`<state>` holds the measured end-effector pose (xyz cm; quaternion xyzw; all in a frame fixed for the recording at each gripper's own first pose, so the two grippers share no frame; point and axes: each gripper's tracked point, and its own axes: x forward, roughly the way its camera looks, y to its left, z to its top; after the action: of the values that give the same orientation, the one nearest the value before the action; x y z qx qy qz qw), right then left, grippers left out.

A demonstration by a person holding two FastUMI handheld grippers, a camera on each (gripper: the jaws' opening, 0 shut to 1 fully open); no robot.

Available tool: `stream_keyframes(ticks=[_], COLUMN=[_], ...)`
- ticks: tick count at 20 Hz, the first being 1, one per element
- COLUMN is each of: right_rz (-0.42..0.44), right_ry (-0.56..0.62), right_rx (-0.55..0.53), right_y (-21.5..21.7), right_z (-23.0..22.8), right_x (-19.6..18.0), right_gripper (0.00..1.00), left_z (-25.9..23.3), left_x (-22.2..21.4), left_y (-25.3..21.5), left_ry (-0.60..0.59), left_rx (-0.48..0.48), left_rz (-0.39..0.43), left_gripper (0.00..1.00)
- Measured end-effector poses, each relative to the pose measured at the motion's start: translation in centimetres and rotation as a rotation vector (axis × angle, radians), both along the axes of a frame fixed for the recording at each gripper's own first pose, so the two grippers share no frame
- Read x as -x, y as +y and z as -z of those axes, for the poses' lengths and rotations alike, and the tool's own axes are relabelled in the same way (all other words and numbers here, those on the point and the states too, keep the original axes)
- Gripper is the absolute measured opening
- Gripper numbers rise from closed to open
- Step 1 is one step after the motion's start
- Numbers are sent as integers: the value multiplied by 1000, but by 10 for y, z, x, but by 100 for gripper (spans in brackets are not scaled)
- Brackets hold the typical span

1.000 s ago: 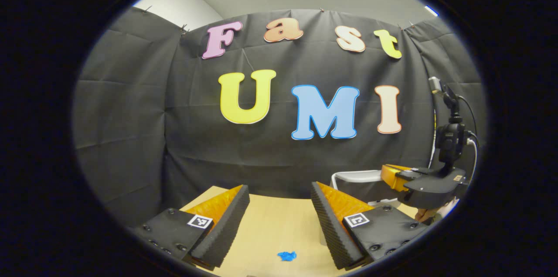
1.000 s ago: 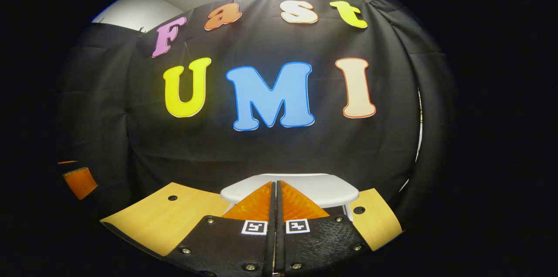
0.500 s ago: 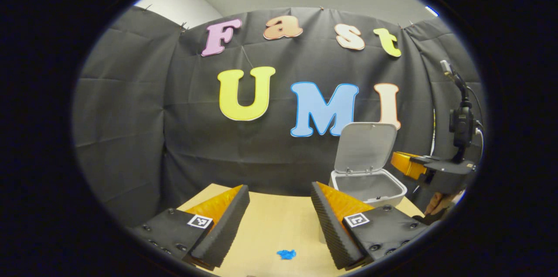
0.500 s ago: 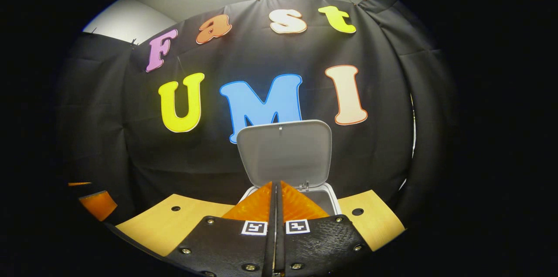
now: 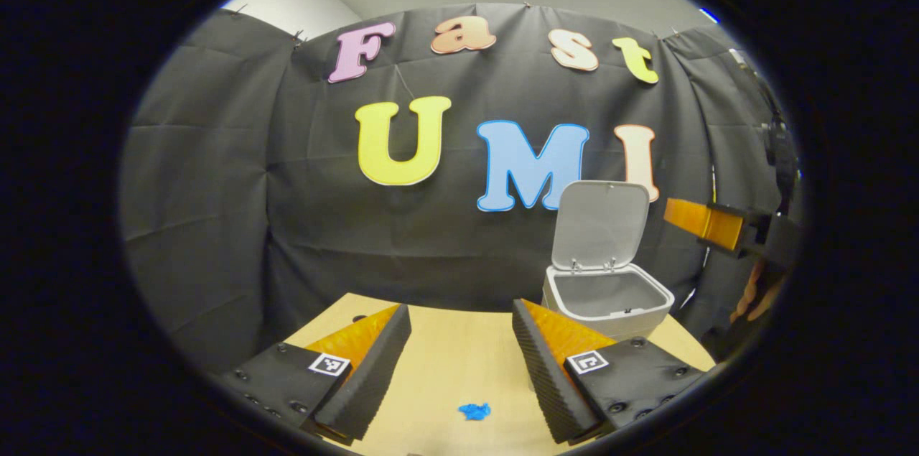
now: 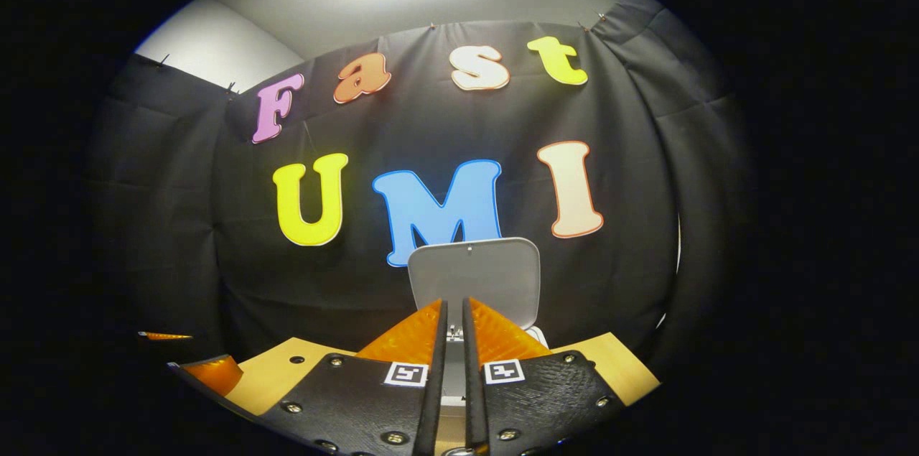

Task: Press the lid of the desktop garbage bin to open it, pick up the crumpled paper on the desktop and throw it into the bin, then pick up the pop can on the desktop and drop it into the bin, and finally close the garbage bin lid.

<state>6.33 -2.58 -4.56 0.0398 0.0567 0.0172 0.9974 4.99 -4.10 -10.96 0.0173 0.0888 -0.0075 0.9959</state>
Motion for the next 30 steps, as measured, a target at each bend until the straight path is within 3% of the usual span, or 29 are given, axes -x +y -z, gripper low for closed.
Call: stream_keyframes(ticks=[4,5,9,21,30], right_rz=[-37,-42,-53,-67,-41], right_ry=[-10,-11,-8,-27,34], right_rx=[15,15,9,0,8], right_y=[10,11,14,8,-10], right_z=[-10,-11,-12,-29,-18], right_x=[4,6,11,35,51], right_gripper=[31,43,52,52,52], left_z=[15,21,52,191,290], left_x=[0,-1,-2,10,8], left_y=[-3,-1,1,-3,-23], left_ry=[17,23,67,232,382], left_rx=[-14,-24,-35,-36,-26], left_rz=[15,19,32,72,120], left_gripper=[93,93,94,96,96])
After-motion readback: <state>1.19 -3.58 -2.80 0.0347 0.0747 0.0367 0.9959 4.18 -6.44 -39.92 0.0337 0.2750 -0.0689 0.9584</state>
